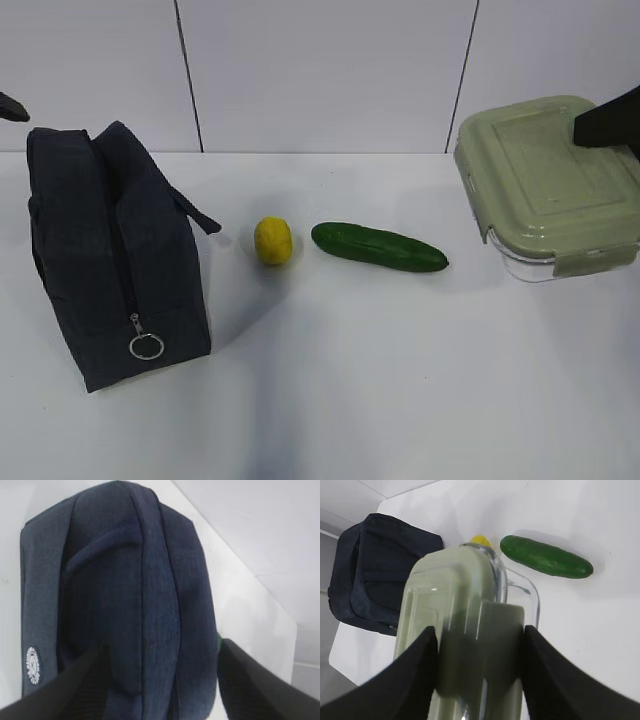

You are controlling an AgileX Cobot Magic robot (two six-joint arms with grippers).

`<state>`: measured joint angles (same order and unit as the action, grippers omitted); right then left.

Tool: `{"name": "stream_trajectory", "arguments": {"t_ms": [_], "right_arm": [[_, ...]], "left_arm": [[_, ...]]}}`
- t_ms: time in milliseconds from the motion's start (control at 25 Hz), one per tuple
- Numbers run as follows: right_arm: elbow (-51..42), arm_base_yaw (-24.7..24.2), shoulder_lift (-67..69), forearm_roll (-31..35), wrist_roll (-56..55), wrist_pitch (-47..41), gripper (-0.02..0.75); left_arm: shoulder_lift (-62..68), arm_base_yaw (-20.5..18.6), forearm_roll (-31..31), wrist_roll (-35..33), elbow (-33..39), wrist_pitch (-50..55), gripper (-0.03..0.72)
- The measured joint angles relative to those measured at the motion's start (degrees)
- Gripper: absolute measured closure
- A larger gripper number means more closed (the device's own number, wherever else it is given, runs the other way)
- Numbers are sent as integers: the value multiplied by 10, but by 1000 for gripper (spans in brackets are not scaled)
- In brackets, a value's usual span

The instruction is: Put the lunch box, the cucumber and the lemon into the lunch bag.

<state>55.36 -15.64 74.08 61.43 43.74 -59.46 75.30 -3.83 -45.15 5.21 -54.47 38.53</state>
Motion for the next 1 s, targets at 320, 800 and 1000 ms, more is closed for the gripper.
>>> {"name": "stream_trajectory", "arguments": {"t_ms": [320, 800, 1000], "right_arm": [[0, 0, 0, 0, 6, 3, 346], [0, 0, 0, -13, 7, 7, 346], [0, 0, 0, -17, 7, 7, 346]], "left_arm": [[87, 0, 21, 1, -50, 2, 214], [152, 0, 22, 1, -73, -53, 237], [169, 0, -12, -14, -73, -66, 239]]}}
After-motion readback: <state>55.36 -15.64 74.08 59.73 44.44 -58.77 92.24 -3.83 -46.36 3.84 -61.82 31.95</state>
